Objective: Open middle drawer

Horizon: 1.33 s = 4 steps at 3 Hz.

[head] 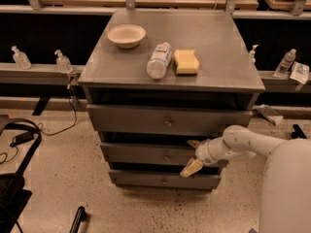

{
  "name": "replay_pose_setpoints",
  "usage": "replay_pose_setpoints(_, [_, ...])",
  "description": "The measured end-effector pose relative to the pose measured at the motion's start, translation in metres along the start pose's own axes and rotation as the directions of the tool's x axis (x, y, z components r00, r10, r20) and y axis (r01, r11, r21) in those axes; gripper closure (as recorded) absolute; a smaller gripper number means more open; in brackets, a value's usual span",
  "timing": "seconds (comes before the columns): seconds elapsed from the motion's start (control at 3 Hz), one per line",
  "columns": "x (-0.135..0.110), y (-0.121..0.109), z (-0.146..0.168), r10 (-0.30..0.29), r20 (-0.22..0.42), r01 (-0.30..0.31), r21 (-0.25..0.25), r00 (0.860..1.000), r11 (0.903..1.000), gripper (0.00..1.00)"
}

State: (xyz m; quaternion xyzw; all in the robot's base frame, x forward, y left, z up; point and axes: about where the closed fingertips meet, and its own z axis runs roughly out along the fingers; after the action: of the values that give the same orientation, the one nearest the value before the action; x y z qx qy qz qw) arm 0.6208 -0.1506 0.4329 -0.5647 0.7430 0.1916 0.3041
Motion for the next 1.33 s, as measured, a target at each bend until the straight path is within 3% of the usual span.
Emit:
replay_pose_setpoints(0.67, [-0.007, 0.021, -0.004, -0.004, 0.045, 0.004, -0.016, 0.999, 0.9999, 0.23])
replay_pose_setpoints(1.0, [-0.005, 0.034, -0.003, 0.01, 0.058, -0.007, -0.041, 0.998, 0.9991, 0.22])
replay_pose_setpoints(1.33, [-0.007, 0.034, -0.005, 0.01, 0.059, -0.007, -0.041, 0.998, 0.9991, 0.23])
